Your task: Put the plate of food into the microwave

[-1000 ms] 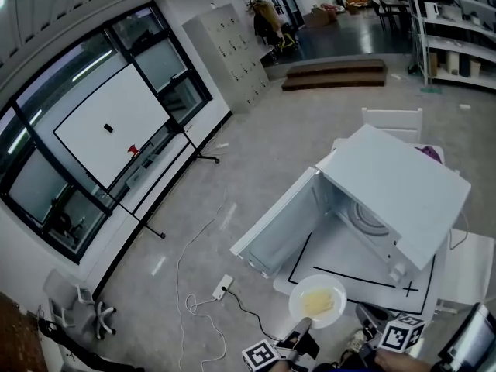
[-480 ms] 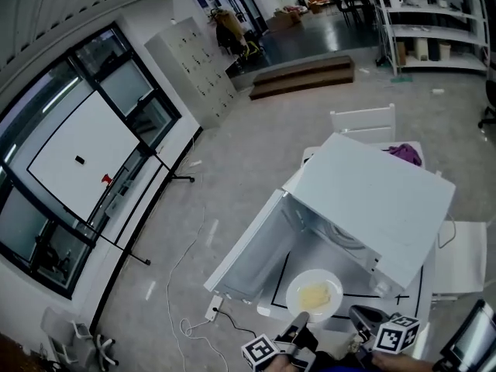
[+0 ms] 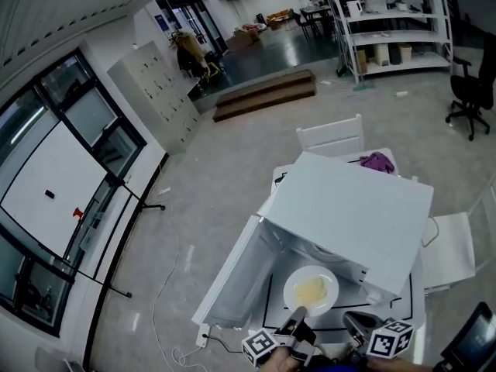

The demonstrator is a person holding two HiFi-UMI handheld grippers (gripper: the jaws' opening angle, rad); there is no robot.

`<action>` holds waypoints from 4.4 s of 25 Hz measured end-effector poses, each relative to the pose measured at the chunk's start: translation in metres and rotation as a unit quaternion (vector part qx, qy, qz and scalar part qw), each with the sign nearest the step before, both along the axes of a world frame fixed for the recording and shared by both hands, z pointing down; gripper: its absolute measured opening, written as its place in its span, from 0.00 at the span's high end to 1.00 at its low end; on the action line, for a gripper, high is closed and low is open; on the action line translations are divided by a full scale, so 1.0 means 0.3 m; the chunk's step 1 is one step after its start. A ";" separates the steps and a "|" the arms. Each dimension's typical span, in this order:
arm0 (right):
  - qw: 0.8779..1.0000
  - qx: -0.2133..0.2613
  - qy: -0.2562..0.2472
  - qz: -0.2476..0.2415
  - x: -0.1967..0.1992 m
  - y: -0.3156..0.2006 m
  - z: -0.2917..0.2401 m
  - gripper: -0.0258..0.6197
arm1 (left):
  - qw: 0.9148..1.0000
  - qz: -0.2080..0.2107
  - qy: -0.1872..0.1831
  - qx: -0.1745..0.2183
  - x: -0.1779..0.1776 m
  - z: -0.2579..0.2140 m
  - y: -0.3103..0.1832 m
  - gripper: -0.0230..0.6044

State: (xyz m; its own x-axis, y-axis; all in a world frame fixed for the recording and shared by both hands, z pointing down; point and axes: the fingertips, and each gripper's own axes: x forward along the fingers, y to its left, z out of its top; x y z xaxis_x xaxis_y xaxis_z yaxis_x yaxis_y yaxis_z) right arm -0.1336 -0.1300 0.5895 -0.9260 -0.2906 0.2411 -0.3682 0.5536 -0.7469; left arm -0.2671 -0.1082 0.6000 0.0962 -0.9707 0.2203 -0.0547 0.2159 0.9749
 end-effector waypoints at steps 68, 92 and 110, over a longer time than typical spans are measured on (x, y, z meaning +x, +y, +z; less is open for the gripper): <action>0.987 0.024 0.056 0.148 0.002 -0.058 -0.006 0.96 | 0.992 0.100 -0.007 -0.075 -0.092 0.203 -0.486 0.94; 0.986 0.025 0.055 0.157 0.007 -0.057 -0.019 0.96 | 0.983 0.164 -0.074 -0.018 -0.082 0.168 -0.539 0.79; 0.987 0.027 0.052 0.148 0.009 -0.032 -0.018 0.96 | 0.927 0.212 -0.308 0.010 -0.108 0.127 -0.467 0.79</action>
